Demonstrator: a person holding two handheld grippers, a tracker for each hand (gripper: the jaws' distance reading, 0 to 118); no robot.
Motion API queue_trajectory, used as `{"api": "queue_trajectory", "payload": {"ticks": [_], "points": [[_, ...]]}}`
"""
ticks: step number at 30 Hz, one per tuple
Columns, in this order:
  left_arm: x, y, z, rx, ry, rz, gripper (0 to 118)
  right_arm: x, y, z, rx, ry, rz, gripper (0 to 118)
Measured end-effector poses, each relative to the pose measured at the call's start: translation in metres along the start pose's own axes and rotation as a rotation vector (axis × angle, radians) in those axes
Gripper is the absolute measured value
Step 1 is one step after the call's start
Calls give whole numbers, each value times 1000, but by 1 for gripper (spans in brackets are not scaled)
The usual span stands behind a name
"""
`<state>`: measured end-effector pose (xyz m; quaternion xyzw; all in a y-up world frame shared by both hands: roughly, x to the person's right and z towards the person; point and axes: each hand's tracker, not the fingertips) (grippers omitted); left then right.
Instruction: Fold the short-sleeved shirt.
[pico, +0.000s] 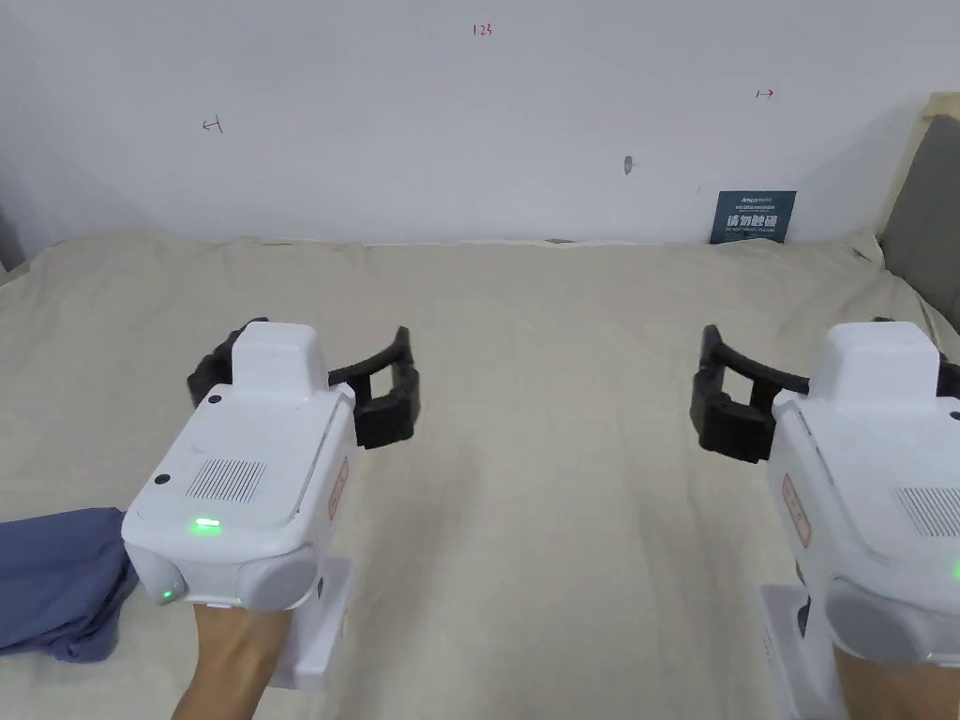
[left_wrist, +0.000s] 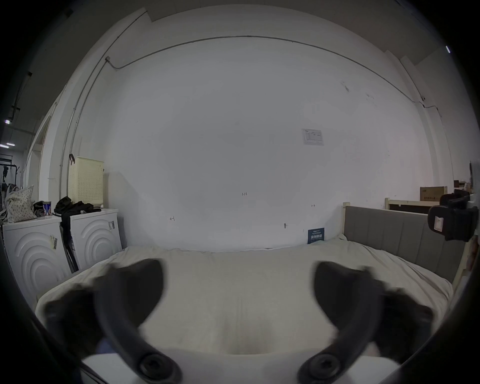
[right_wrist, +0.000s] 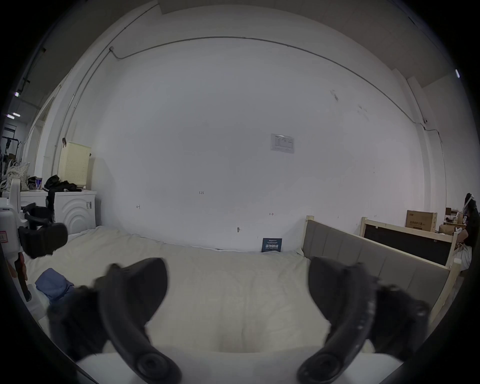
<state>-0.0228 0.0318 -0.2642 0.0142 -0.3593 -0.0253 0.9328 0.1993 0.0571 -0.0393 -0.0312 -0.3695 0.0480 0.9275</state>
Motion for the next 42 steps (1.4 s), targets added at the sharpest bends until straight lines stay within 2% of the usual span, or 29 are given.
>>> {"api": "queue_trajectory", "payload": {"ticks": [42], "points": [[-3, -1, 8, 28, 12, -15, 118, -4, 1, 4, 9, 16, -5, 118]]}}
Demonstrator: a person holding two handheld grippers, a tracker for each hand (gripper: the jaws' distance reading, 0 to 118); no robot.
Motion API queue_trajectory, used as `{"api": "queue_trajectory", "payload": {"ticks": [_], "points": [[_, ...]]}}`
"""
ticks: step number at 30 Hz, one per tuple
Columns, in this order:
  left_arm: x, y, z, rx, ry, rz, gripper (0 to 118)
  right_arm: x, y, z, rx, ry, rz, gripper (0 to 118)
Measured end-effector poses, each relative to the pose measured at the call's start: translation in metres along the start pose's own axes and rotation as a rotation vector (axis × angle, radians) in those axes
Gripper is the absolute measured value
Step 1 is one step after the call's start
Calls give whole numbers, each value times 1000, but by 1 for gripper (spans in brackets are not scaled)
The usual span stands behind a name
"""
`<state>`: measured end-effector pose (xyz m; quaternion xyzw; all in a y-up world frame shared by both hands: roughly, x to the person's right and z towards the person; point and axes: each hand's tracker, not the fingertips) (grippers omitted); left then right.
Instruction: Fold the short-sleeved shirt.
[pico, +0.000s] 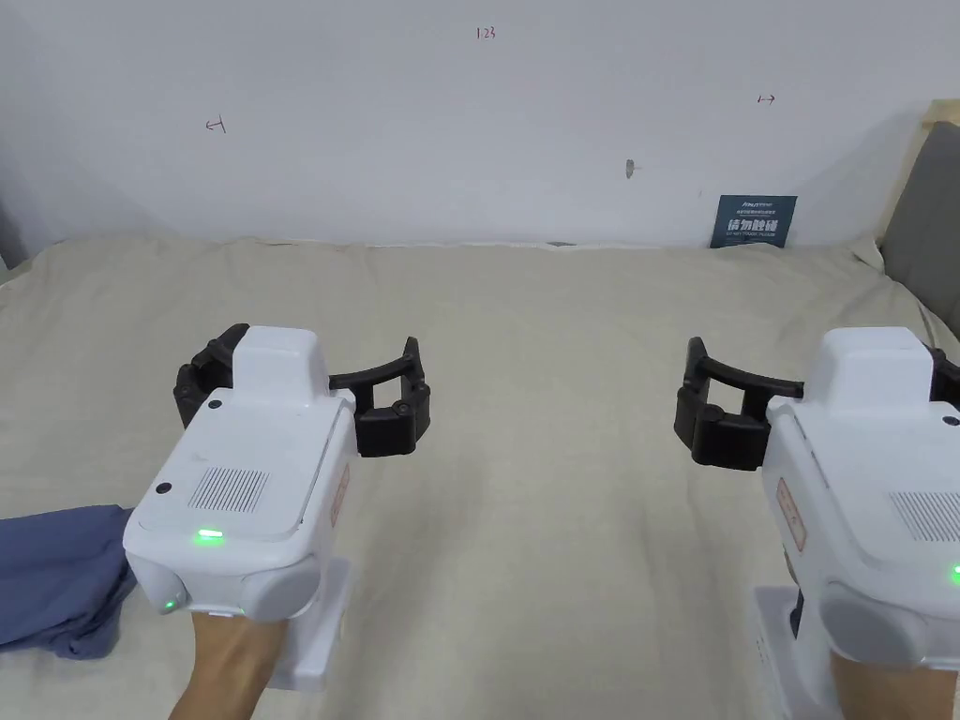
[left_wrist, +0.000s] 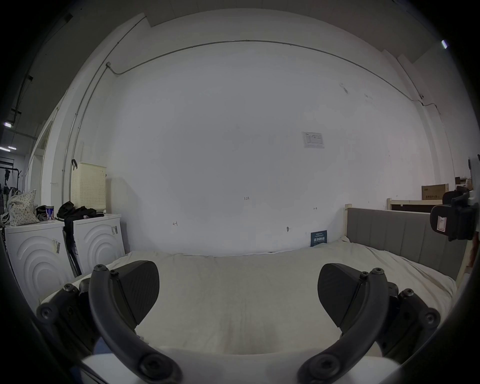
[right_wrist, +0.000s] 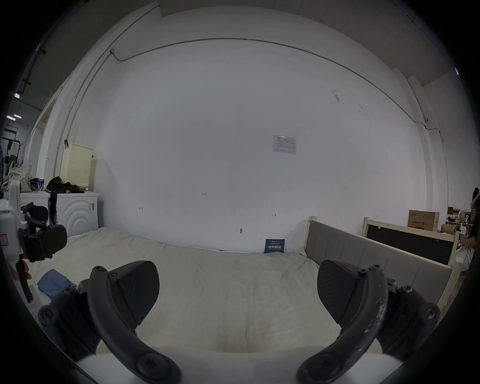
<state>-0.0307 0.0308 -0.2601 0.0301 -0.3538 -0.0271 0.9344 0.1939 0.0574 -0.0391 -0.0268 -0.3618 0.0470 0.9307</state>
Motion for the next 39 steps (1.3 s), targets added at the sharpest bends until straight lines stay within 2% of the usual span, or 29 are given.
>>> {"api": "queue_trajectory", "payload": {"ticks": [28, 30, 33, 36, 39], "points": [[-4, 0, 3, 3, 8, 7, 118, -1, 6, 4, -14, -11, -20, 118], [-4, 0, 3, 0, 6, 9, 118, -3, 8, 3, -50, -14, -33, 118], [-4, 0, 4, -4, 6, 9, 118, -8, 9, 1, -138, -86, -75, 118], [-7, 0, 6, -5, 2, 16, 118, -4, 13, -4, -275, -39, -147, 118], [-9, 1, 7, -2, 0, 21, 118, -5, 20, -6, -416, -86, -187, 118]]}}
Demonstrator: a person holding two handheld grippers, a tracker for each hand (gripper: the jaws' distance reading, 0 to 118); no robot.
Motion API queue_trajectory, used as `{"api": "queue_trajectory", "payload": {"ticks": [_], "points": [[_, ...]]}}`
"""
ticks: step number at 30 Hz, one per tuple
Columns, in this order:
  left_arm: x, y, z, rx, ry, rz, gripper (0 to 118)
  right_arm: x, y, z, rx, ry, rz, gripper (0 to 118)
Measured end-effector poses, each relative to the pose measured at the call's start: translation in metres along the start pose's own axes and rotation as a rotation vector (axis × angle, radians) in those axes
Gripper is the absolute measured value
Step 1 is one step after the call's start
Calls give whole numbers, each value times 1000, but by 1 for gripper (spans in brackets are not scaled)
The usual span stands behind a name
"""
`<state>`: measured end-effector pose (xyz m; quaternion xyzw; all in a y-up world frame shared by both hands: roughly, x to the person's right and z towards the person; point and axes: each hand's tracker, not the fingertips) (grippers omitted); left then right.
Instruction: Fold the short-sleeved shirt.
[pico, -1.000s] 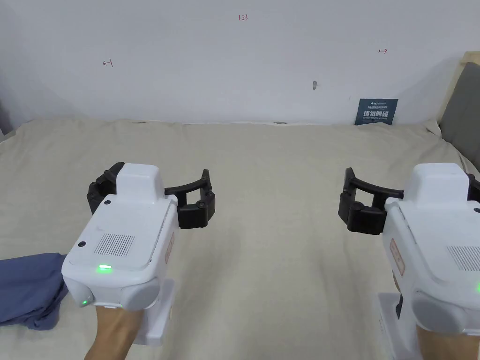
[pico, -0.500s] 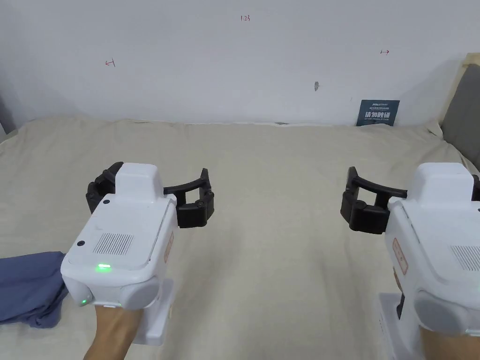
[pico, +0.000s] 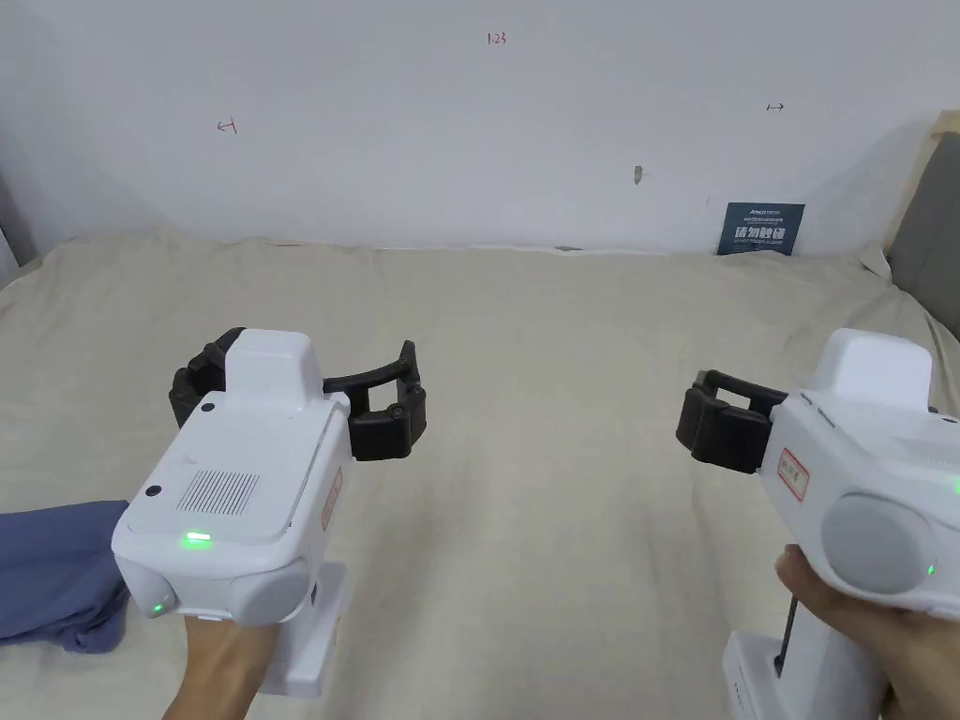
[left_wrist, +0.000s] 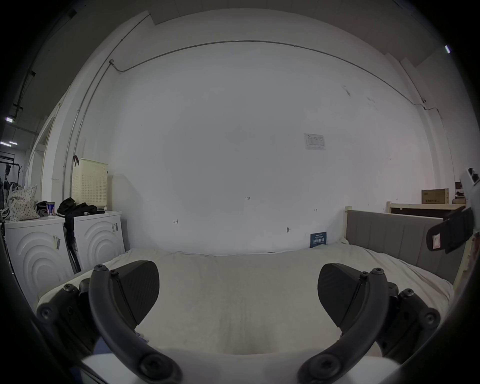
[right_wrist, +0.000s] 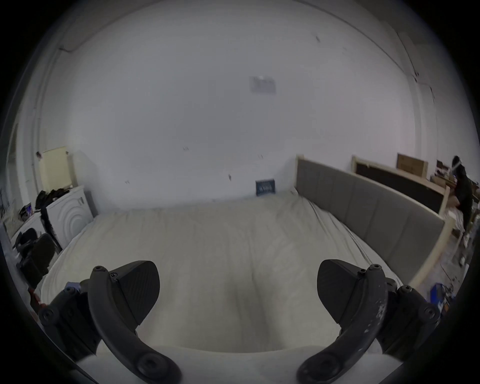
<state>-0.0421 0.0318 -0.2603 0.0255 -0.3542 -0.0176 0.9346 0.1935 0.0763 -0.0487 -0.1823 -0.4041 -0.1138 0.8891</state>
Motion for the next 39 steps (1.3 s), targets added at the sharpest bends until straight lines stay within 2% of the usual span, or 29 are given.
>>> {"api": "queue_trajectory", "payload": {"ticks": [2, 6, 11, 23, 26, 33, 35, 39], "points": [[-1, 0, 1, 7, -1, 3, 118, -2, 2, -1, -42, -48, -16, 118], [-2, 1, 1, 8, 2, 6, 118, 2, 4, -2, -69, -8, -33, 118], [-3, 1, 1, 8, 3, 9, 118, 1, 4, -2, -70, -45, -72, 118], [-3, 0, 0, 8, 2, 14, 118, -9, 1, -6, -7, -53, 25, 118], [-2, -1, 0, 6, -1, 12, 118, -12, -2, -5, 68, -62, 51, 118], [-3, -1, -1, 10, 0, 18, 118, -7, -12, 2, 310, 26, 86, 118], [-4, -1, -1, 10, 0, 20, 118, -7, -11, 1, 334, 30, 123, 118], [-4, -2, 0, 13, -2, 25, 118, -8, -15, -1, 384, 30, 122, 118]]}}
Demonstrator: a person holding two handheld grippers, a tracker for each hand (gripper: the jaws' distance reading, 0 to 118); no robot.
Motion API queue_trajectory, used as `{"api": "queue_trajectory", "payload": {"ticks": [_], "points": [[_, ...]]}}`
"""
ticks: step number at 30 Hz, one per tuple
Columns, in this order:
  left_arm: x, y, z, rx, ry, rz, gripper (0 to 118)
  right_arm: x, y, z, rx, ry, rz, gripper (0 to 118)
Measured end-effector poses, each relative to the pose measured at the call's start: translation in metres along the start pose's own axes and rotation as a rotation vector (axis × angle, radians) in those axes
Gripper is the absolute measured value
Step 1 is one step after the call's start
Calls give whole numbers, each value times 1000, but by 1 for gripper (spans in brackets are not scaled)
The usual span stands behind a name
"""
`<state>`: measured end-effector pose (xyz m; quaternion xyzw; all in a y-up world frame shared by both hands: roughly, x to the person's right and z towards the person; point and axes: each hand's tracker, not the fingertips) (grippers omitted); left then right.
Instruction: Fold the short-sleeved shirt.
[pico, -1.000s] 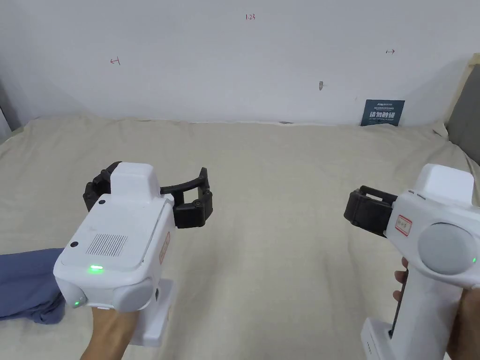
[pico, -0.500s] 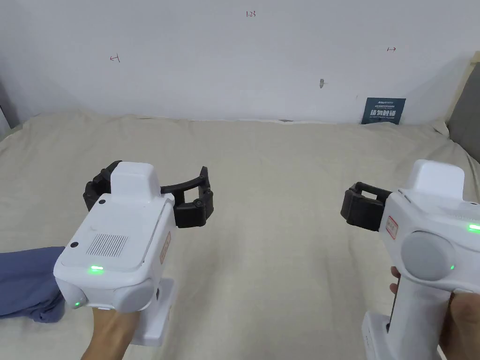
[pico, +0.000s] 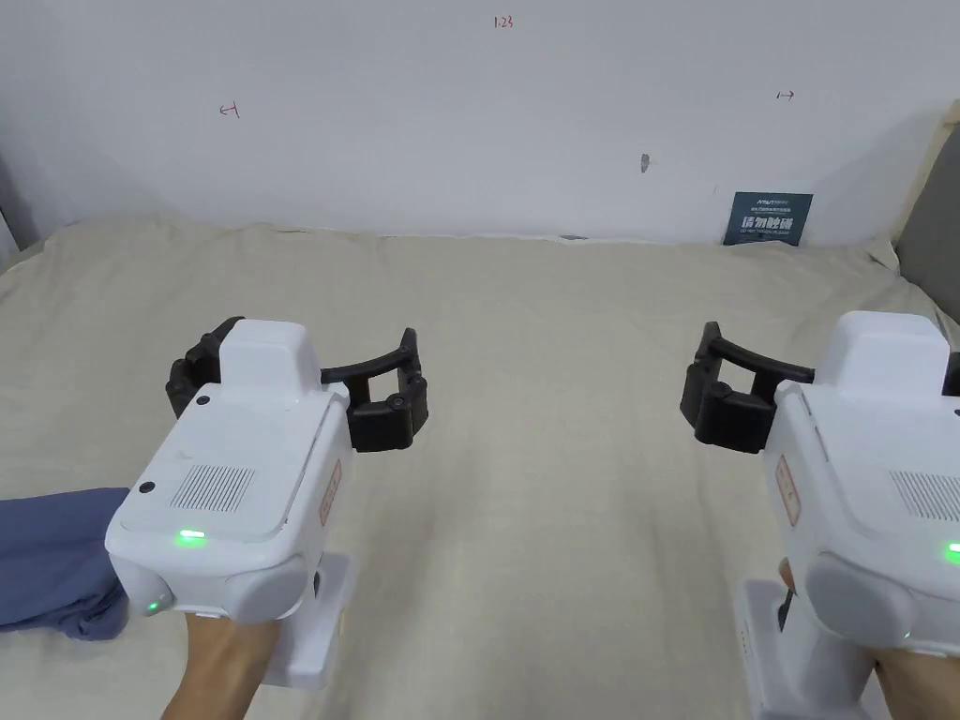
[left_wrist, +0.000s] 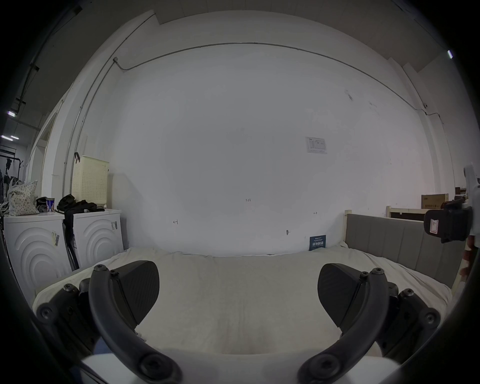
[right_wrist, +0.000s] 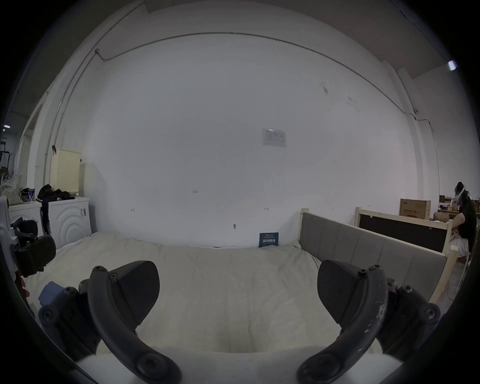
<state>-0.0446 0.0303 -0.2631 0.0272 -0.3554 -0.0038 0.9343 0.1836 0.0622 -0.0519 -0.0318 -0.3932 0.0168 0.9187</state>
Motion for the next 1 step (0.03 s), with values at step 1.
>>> {"api": "queue_trajectory", "payload": {"ticks": [1], "points": [[0, 0, 0, -1, -1, -1, 118, 0, 0, 0, 8, 8, 0, 118]]}}
